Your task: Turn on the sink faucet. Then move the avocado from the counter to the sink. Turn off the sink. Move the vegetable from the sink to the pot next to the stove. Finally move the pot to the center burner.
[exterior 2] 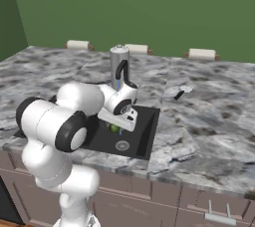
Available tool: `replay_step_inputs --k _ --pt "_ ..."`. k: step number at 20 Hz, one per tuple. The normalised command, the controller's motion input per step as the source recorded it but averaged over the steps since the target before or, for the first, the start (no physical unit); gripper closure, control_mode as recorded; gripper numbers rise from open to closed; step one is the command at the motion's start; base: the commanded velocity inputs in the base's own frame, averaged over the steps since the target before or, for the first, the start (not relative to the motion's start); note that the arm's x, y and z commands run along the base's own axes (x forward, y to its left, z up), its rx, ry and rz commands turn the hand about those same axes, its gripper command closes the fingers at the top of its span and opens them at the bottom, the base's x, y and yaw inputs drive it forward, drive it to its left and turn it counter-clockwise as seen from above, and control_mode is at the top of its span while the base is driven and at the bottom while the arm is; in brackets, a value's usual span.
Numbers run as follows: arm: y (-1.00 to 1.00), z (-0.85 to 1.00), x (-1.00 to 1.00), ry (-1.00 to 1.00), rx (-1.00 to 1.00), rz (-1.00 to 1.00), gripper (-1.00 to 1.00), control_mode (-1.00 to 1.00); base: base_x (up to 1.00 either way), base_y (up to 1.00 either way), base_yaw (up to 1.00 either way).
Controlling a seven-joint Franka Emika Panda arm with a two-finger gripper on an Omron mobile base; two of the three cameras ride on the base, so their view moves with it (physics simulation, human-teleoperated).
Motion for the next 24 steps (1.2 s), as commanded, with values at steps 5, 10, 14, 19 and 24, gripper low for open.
replay_step_inputs --k 5,10,14,19,24 --pt "0.06 -0.28 0.17 0.04 0.00 0.00 1.00 -1.00 0.00 0.00 0.00" --pt "0.00 -0.20 0.07 0.00 0.00 0.00 1.00 -1.00 0.00 0.00 0.00" --pt "0.00 -0.27 0.19 0.00 0.00 0.00 1.00 -1.00 0.00 0.00 0.00" --pt "0.00 -0.26 0.21 0.00 -0.01 0.00 1.00 -1.00 0.00 0.00 0.00" --pt "0.00 -0.34 0.20 0.00 -0.03 0.00 1.00 -1.00 0.00 0.00 0.00"
